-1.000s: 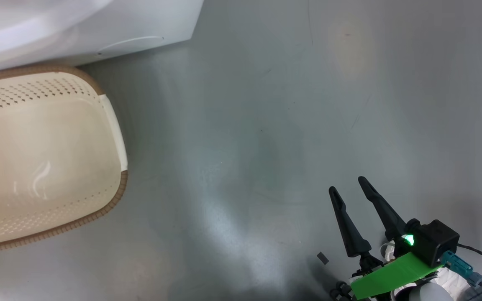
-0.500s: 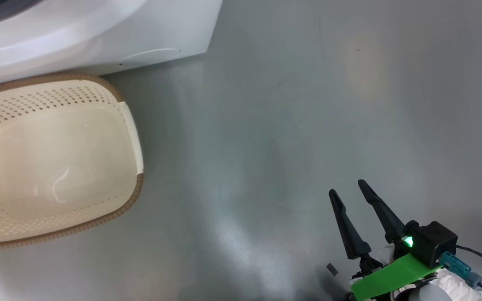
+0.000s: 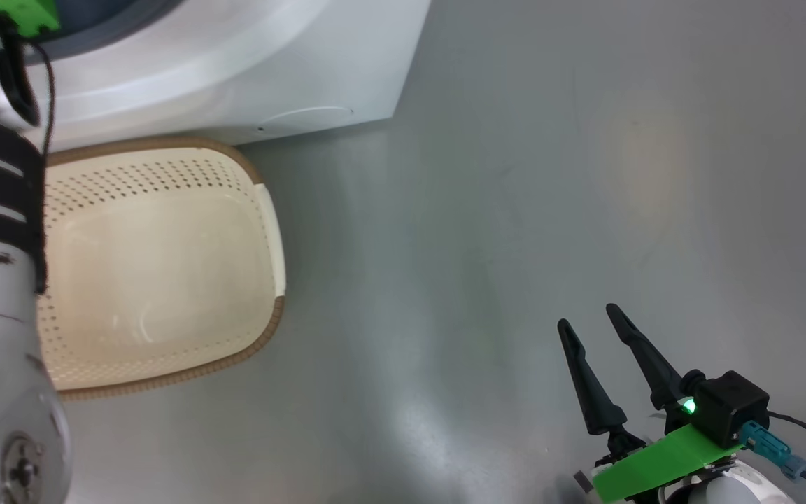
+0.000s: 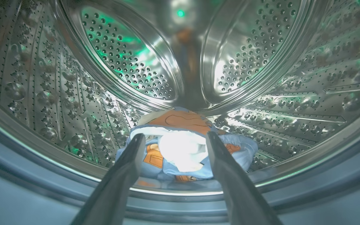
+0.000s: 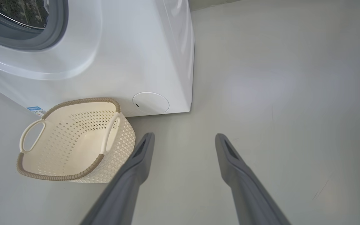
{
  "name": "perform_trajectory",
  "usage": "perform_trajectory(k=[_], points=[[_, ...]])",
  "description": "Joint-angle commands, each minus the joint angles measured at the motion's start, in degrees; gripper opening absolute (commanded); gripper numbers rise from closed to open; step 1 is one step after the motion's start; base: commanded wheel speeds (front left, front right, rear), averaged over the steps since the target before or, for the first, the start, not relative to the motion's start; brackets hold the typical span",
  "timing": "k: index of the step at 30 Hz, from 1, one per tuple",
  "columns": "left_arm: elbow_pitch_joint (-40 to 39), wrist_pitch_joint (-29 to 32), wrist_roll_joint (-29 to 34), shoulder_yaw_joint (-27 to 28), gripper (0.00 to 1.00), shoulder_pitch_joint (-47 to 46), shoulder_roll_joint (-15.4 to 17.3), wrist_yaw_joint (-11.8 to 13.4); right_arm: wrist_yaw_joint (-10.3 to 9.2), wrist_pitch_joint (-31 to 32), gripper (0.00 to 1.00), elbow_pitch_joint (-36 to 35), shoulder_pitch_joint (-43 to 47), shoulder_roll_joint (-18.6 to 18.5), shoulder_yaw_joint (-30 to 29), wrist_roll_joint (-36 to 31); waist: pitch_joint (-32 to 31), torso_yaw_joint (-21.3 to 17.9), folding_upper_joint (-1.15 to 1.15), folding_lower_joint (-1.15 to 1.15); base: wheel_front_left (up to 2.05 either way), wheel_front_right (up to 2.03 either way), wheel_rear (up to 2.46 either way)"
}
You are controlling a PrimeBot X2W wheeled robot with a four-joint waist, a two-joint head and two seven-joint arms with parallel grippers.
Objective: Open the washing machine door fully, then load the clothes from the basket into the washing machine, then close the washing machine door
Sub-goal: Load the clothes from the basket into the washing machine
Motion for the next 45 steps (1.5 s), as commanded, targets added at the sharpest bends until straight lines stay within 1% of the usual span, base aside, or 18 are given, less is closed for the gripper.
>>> perform_trajectory(k=[1,11,14,21,24,28,30,32,33,35,37,39,41,45], points=[[-1.89,-0.29,-0.72,0.18,1.00,0.98,1.97,0.21,0.09,-0.27,1.00,-0.78,0.54,-0.60,1.04,0.01,-1.29,1.31,-0.01,0.00,0.00,0.00,0.00],[-5.61,-0.30,-2.86,0.01,1.00,10.50,-1.35,-1.66,0.09,-0.27,1.00,-0.42,-0.06,-1.03,0.42,-0.58,-6.28,4.65,-0.01,0.00,0.00,0.00,0.00],[-7.77,-0.30,-4.05,-0.19,1.00,14.92,-2.43,-2.51,0.09,-0.27,1.00,-0.76,-0.26,-1.25,-0.18,-1.08,-8.33,6.10,-0.01,0.00,0.00,0.00,0.00],[-12.07,-0.30,-5.91,-1.40,1.00,24.68,-3.17,-4.19,0.09,-0.27,1.00,-1.17,-0.47,-1.23,-0.57,-1.89,-12.68,7.40,-0.01,0.00,0.00,0.00,0.00],[-14.62,-0.30,-7.58,-1.67,1.00,29.29,-3.26,-5.22,0.09,-0.27,1.00,-1.15,-0.29,-1.18,-1.08,-2.13,-14.57,7.97,-0.01,0.00,0.00,0.00,0.00],[-17.66,-0.30,-10.94,-4.08,1.00,36.25,-3.28,-6.22,0.09,-0.27,1.00,-1.00,0.20,-1.09,-1.14,-2.46,-17.27,8.57,-0.01,0.00,0.00,0.00,0.00],[-18.72,-0.30,-11.29,-4.98,1.00,37.94,-3.28,-5.93,0.09,-0.27,1.00,-1.00,0.33,-1.08,-1.31,-2.51,-17.83,8.78,-0.01,0.00,0.00,0.00,0.00],[-21.03,-0.30,-12.93,-6.55,1.00,41.26,-3.29,-5.65,0.09,-0.27,1.00,-0.89,0.50,-1.06,-1.67,-2.67,-18.90,9.09,-0.01,0.00,0.00,0.00,0.00],[-22.59,-0.30,-12.69,-7.43,1.00,42.96,-3.29,-4.90,0.09,-0.27,1.00,-0.81,0.60,-1.08,-1.87,-2.83,-19.55,9.26,-0.01,0.00,0.00,0.00,0.00],[-25.18,-0.30,-14.17,-8.70,1.00,46.62,-3.29,-4.19,0.09,-0.27,1.00,-0.81,1.00,-0.86,-2.44,-2.99,-20.90,9.50,-0.01,0.00,0.00,0.00,0.00],[-28.16,-0.30,-14.23,-9.73,1.00,50.11,-3.29,-2.68,0.09,-0.27,1.00,-0.77,1.44,-0.63,-2.75,-3.11,-22.10,9.63,-0.01,0.00,0.00,0.00,0.00],[-30.74,-0.30,-14.64,-10.65,1.00,53.59,-3.29,-1.87,0.09,-0.27,1.00,-0.70,2.03,-0.43,-3.05,-3.25,-23.34,9.78,-0.01,0.00,0.00,0.00,0.00],[-33.34,-0.30,-14.41,-10.65,1.00,56.88,-3.29,-0.82,0.09,-0.27,1.00,-0.65,2.61,-0.26,-3.16,-3.35,-24.50,9.74,-0.01,0.00,0.00,0.00,0.00],[-38.37,-0.30,-13.95,-9.42,1.00,63.06,-3.30,0.19,0.09,-0.27,1.00,-1.00,3.63,-0.26,-3.59,-3.54,-26.10,9.35,-0.01,0.00,0.00,0.00,0.00]])
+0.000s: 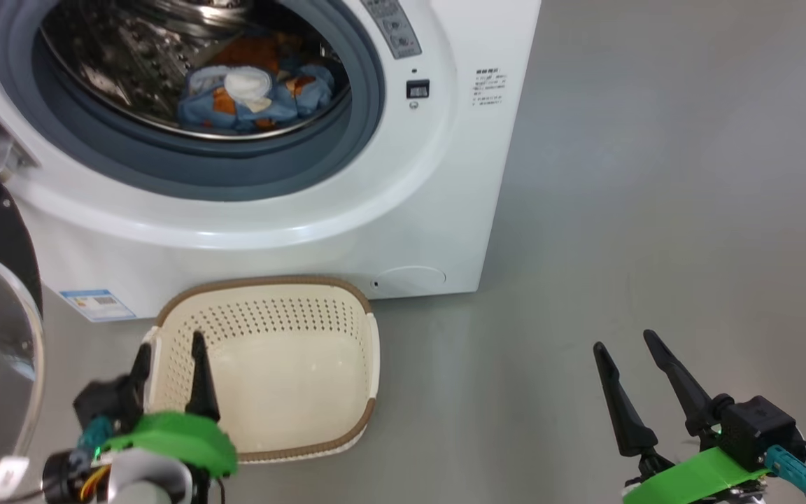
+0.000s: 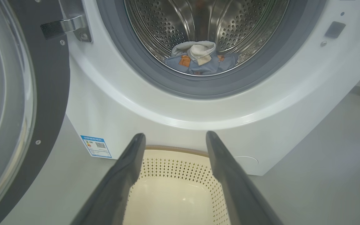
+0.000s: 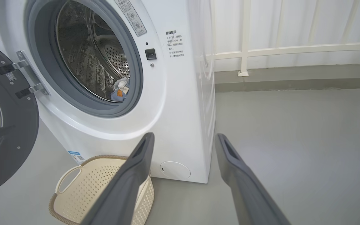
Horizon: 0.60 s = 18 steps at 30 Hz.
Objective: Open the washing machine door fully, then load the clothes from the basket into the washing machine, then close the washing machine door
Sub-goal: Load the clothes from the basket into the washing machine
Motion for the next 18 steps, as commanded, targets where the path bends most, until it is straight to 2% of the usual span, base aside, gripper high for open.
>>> perform_trajectory(k=[1,8,18], points=[[-2.54,-0.36,0.61,2.09,1.00,1.18,1.50,0.36,0.09,-0.27,1.00,-1.52,0.40,-0.11,0.88,-0.70,-1.55,-0.11,0.00,0.00,0.00,0.00,0.00],[-10.31,-0.36,0.97,3.70,1.00,9.23,1.50,0.80,0.09,-0.27,1.00,-2.18,2.22,-0.43,-0.48,-1.14,-4.04,-0.26,0.00,0.00,0.00,0.00,0.00],[-19.06,-0.36,3.00,2.93,1.00,17.66,1.50,0.69,0.09,-0.27,1.00,-2.72,5.17,-0.38,-1.21,-1.83,-7.74,-0.18,0.00,0.00,0.00,0.00,0.00]])
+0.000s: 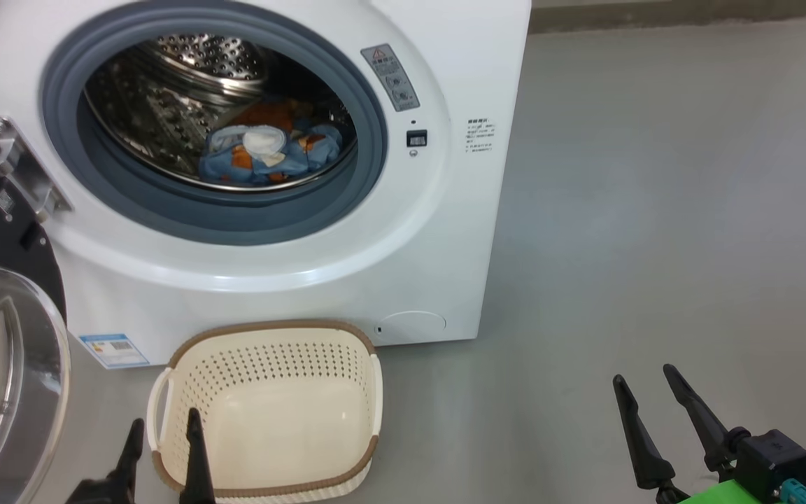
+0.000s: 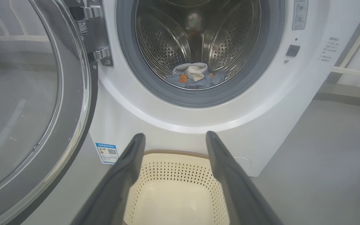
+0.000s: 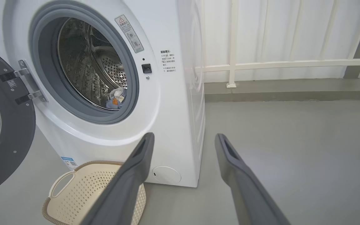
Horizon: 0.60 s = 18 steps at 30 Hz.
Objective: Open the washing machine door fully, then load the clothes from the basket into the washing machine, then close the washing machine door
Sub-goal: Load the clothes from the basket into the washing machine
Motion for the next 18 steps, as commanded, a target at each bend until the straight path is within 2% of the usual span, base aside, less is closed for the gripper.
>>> perform_trajectory(k=[1,11,18], points=[[-2.48,-0.36,0.89,1.57,1.00,0.29,0.93,-0.11,0.09,-0.27,1.00,-1.92,0.25,-0.39,1.08,-1.03,-0.92,-0.22,0.00,0.00,0.00,0.00,0.00],[-8.13,-0.36,2.28,3.61,1.00,5.23,0.93,-1.80,0.09,-0.27,1.00,-3.37,2.68,-0.33,0.27,-2.05,-1.86,-0.51,0.00,0.00,0.00,0.00,0.00],[-10.22,-0.36,1.33,2.14,1.00,7.79,0.93,-1.85,0.09,-0.27,1.00,-3.53,4.30,0.29,-1.61,-2.67,-2.50,-0.51,0.00,0.00,0.00,0.00,0.00]])
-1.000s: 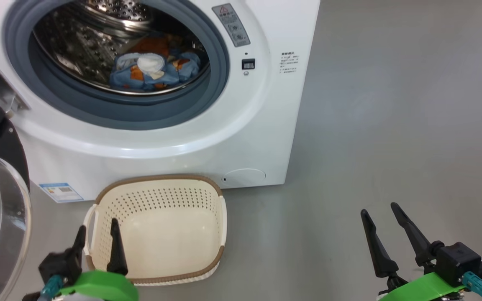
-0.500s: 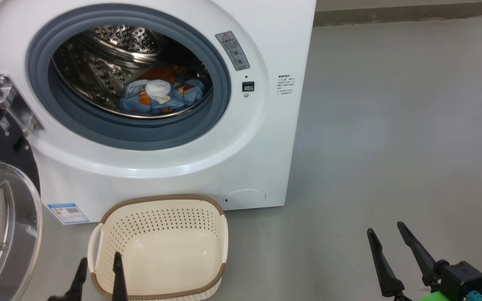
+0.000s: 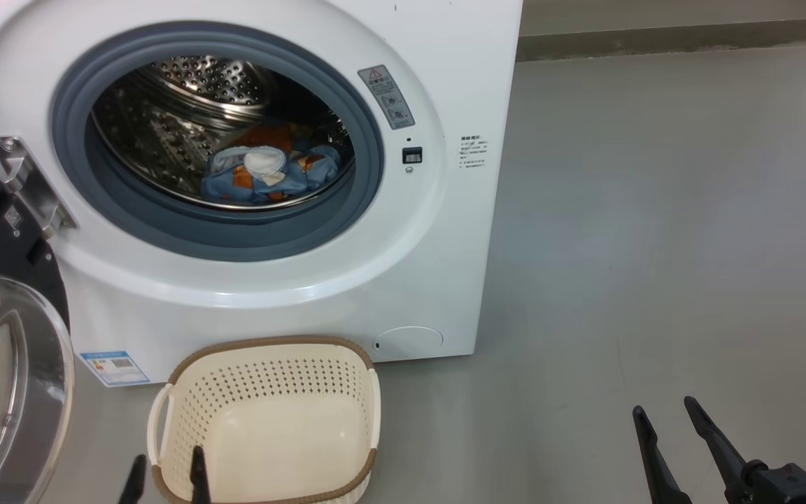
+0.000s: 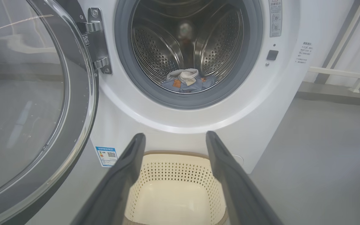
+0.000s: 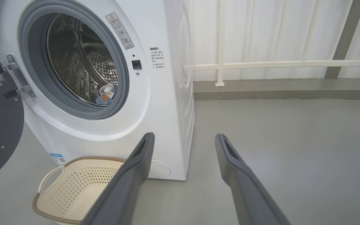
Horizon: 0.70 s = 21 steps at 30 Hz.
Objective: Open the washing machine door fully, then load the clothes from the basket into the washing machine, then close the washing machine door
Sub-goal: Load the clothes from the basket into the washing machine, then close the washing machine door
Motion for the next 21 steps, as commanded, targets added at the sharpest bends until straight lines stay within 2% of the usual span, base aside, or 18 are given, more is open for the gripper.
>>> perform_trajectory(k=[1,12,21], points=[[-1.84,-0.36,-0.64,1.12,1.00,-0.51,0.59,0.45,0.09,-0.27,1.00,-1.76,-0.46,-0.48,0.84,-0.36,-0.02,0.05,0.00,0.00,0.00,0.00,0.00],[-3.18,-0.36,-2.41,-1.64,1.00,0.84,0.59,2.15,0.09,-0.27,1.00,-1.94,-0.48,-0.25,-0.05,-0.59,0.37,0.30,0.00,0.00,0.00,0.00,0.00],[-3.90,-0.36,-1.81,-1.39,1.00,0.94,0.59,3.22,0.09,-0.27,1.00,-1.82,-0.99,-0.09,-0.28,-0.61,0.92,0.20,0.00,0.00,-0.02,0.02,0.00]])
